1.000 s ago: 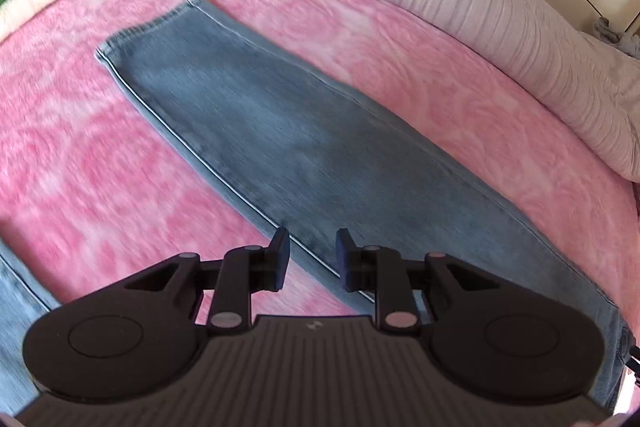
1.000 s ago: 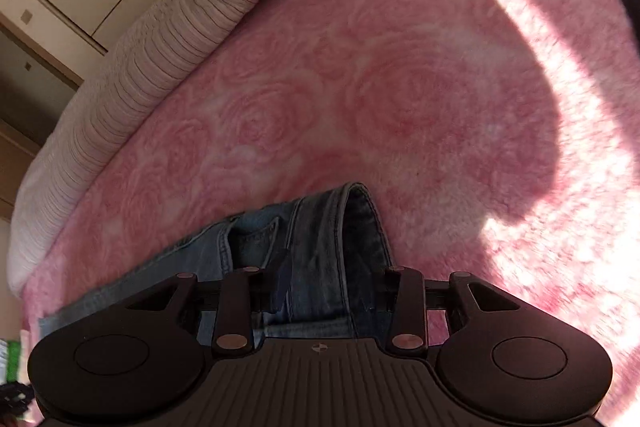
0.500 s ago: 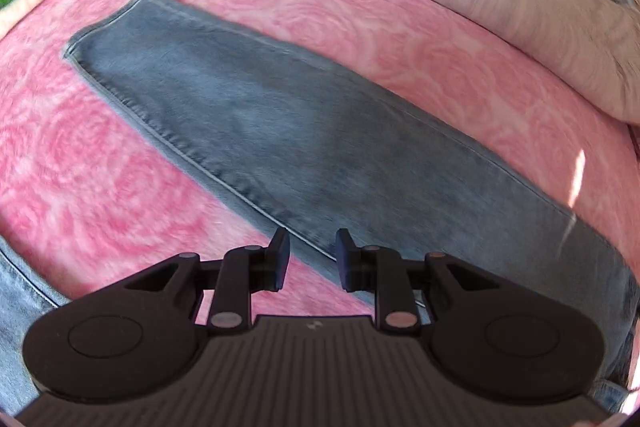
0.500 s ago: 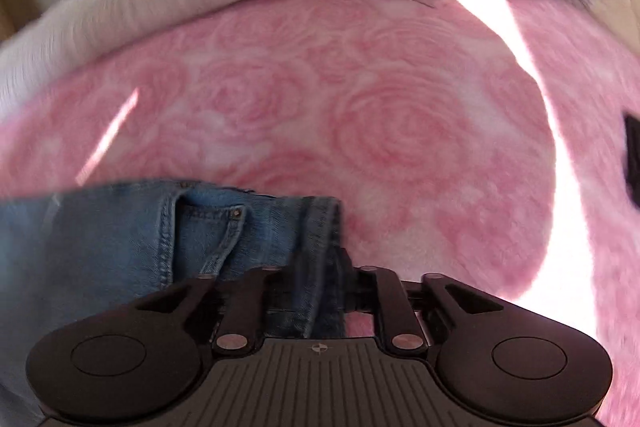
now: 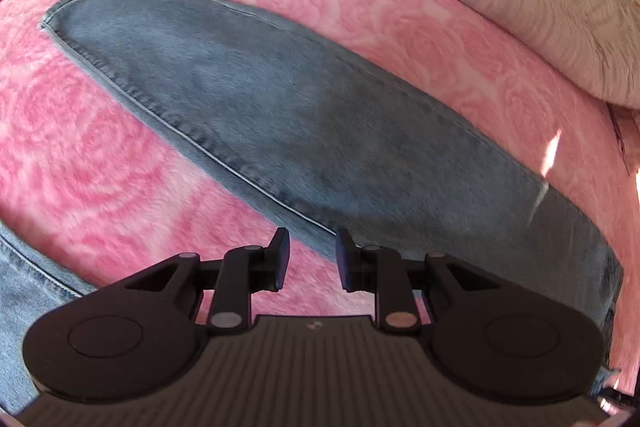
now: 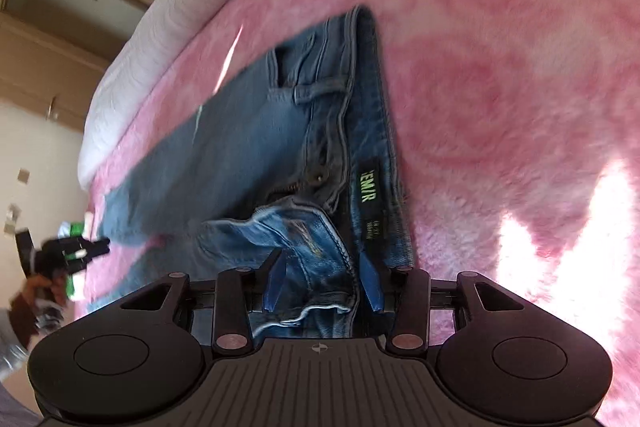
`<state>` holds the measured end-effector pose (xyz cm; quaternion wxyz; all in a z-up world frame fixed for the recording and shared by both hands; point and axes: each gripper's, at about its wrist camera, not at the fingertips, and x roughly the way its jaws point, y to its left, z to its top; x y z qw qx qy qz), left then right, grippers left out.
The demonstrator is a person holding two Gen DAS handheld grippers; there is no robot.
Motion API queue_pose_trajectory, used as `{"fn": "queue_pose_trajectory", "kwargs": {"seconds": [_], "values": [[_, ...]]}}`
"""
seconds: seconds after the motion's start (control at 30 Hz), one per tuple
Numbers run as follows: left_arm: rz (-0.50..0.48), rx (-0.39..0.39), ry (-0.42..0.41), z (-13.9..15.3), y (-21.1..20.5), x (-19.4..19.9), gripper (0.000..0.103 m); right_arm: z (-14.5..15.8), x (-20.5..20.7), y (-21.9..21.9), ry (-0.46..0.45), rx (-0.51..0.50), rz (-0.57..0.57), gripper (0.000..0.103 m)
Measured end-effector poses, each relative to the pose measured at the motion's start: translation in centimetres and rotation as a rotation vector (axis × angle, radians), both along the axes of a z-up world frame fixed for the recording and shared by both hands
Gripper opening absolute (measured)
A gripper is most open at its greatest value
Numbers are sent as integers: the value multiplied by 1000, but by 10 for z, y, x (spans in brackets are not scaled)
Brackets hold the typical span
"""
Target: Fold clothes
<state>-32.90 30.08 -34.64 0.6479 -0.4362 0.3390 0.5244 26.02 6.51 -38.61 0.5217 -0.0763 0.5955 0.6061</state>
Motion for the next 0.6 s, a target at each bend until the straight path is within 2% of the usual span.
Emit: {"fn": "queue_pose_trajectory", "kwargs": {"seconds": [0.07, 0.1, 0.17, 0.27, 0.4, 0.47, 0.6], "values": [[-20, 14, 7, 4, -1, 4, 20, -2, -5, 6, -11, 16, 13, 41], [-25, 23, 8, 7, -1, 4, 20, -3, -7, 9, -18, 24, 22, 21], [-30, 38, 7, 12, -2, 5, 20, 11, -17, 5, -80, 44, 91, 12], [-17, 48, 6, 16, -4, 0, 20, 45, -27, -14, -101, 118, 97, 10], [19, 44, 0, 11, -10, -7, 20, 82, -56, -13, -276, 169, 82, 9], [23, 34, -2, 5, -15, -7, 20, 71, -59, 0, -362, 87, 18, 9], [-5, 31, 45, -2, -28, -11, 20, 14, -56, 26, -343, -187, -117, 9]]}}
